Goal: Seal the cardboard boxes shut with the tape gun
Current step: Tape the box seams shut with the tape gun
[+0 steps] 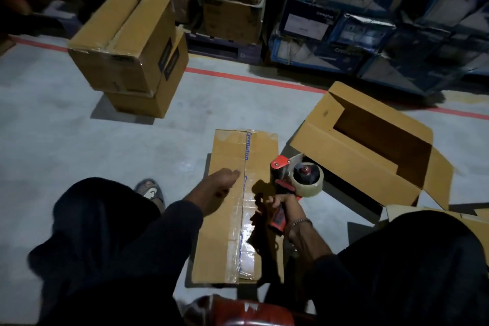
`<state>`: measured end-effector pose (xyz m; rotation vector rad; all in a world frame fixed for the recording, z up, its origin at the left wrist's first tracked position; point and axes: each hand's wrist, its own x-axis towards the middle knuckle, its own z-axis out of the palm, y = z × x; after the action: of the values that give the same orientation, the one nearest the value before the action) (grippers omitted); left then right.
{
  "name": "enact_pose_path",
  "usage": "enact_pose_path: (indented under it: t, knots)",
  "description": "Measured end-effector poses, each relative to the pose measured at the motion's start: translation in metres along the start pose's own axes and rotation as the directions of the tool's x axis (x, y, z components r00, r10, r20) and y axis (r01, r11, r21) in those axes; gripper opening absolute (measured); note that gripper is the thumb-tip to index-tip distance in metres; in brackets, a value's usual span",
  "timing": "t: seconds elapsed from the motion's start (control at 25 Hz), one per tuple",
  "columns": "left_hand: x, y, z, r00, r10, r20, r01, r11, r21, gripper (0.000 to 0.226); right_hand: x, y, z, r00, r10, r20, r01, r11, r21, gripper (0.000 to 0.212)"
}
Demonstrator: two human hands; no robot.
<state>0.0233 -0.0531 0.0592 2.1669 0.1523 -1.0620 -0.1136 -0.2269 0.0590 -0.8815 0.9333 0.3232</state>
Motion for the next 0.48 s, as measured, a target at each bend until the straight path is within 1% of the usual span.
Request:
enact_pose_path:
  t: [0.04,0.08,0.12,0.16,0.2,0.24,0.32,0.36,0.4,0.48]
  knots:
    - [-0.008,0.019,-0.001,0.996,-0.028,0.083,0.039,0.991,-0.125,0.075,-0.001,-0.002,0.006,0.999,0.014,0.044,-0.015,1.0,0.02,0.026]
    - [-0.014,0.034,-0.002,0.986,-0.062,0.152,0.096,0.968,-0.231,0.082,-0.004,-0.003,0.011,0.998,0.016,0.064,-0.016,1.0,0.004,0.034]
    - [-0.022,0.044,-0.001,0.976,-0.079,0.203,0.14,0.943,-0.303,0.086,-0.006,-0.004,0.015,0.997,-0.001,0.076,0.002,1.0,-0.018,0.044]
    - [-0.026,0.047,0.0,0.963,-0.086,0.257,0.176,0.919,-0.352,0.089,-0.008,-0.005,0.016,0.996,-0.037,0.084,0.043,0.997,-0.067,0.049]
    - [-0.028,0.048,0.001,0.949,-0.089,0.304,0.209,0.896,-0.393,0.091,-0.01,-0.006,0.017,0.992,-0.083,0.1,0.092,0.992,-0.09,0.047]
    - [-0.029,0.048,0.001,0.934,-0.08,0.348,0.241,0.86,-0.449,0.089,-0.014,-0.008,0.016,0.987,-0.124,0.102,0.136,0.983,-0.121,0.041]
    - [-0.021,0.042,0.005,0.916,-0.058,0.397,0.29,0.777,-0.558,0.088,-0.019,-0.012,0.014,0.978,-0.193,0.081,0.205,0.962,-0.18,0.023]
    - [-0.017,0.04,0.008,0.914,-0.056,0.401,0.303,0.751,-0.586,0.083,-0.019,-0.012,0.011,0.974,-0.22,0.062,0.228,0.95,-0.216,0.015]
    - [-0.012,0.038,0.011,0.912,-0.055,0.407,0.31,0.742,-0.594,0.075,-0.02,-0.013,0.008,0.971,-0.235,0.041,0.237,0.94,-0.247,0.015]
    - [-0.007,0.037,0.013,0.91,-0.05,0.412,0.304,0.756,-0.58,0.046,-0.021,-0.014,0.001,0.97,-0.242,0.008,0.234,0.931,-0.281,0.022]
